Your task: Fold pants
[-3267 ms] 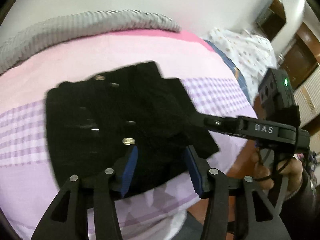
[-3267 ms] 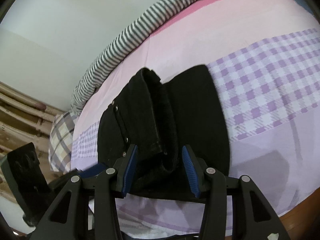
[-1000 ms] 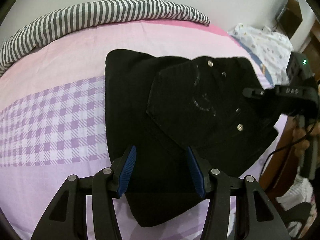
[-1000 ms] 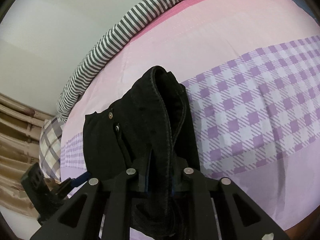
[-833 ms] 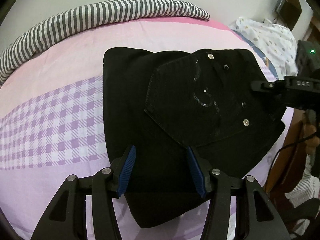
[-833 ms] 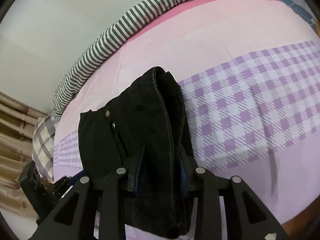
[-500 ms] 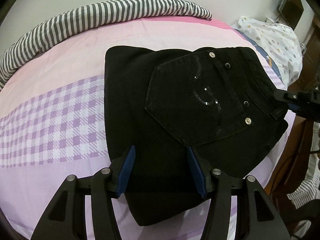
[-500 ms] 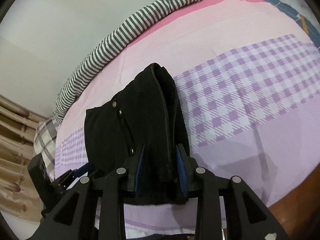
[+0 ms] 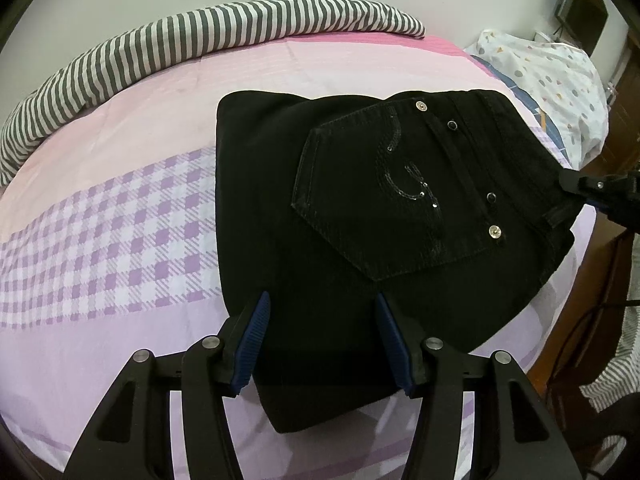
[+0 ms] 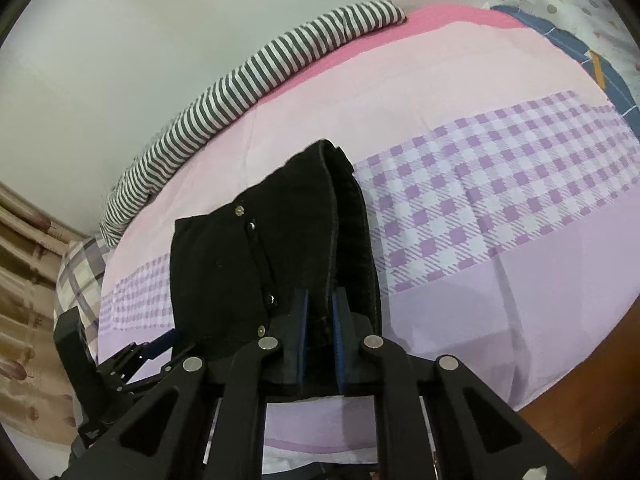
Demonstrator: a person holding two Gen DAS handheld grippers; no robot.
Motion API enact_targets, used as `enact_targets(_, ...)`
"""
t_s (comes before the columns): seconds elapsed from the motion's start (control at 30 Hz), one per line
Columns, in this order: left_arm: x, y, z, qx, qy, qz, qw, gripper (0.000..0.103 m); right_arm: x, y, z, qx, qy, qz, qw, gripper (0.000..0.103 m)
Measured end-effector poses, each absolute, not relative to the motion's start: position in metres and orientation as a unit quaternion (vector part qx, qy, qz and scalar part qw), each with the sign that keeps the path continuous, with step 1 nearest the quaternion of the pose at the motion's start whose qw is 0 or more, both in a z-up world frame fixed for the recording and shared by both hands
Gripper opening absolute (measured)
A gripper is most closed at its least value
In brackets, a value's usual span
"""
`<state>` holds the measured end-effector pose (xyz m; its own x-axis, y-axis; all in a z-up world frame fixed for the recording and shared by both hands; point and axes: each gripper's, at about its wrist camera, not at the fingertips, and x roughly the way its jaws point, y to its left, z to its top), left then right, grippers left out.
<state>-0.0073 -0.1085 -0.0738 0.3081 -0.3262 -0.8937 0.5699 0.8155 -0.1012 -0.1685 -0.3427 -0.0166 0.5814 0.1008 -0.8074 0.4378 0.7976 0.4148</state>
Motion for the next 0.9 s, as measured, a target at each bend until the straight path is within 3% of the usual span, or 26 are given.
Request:
enact_targets(0.2,-0.010,-0.101,-0.072,0.118,0.521,-0.293,0.793,0.056,-0.190,-0.338,-0.005,0.306,0.433,-0.107,0.841,0.010)
enact_targets(0.53,-0.015,-0.101,-0.078,0.130,0.527,-0.301,0.784,0.056,-0.194,-0.351,-0.047,0.328,0.475,-0.122,0.807,0.010)
enact_targets(0.6,-0.015,-0.102,-0.078,0.129,0.527,-0.299,0.785,0.056,-0.193,-0.351,-0.046,0.329,0.476,-0.118,0.807,0.012)
enact_targets(0.7,-0.014,-0.102,-0.077,0.129,0.526,-0.301,0.785,0.056,-0.192,-0.353,-0.043,0.335,0.477,-0.123,0.803,0.025)
enact_targets(0.9,-0.014,-0.097,-0.061,0.115,0.508,-0.316,0.793,0.056,-0.182,-0.355,-0.009,0.285,0.445,-0.135,0.838,0.026)
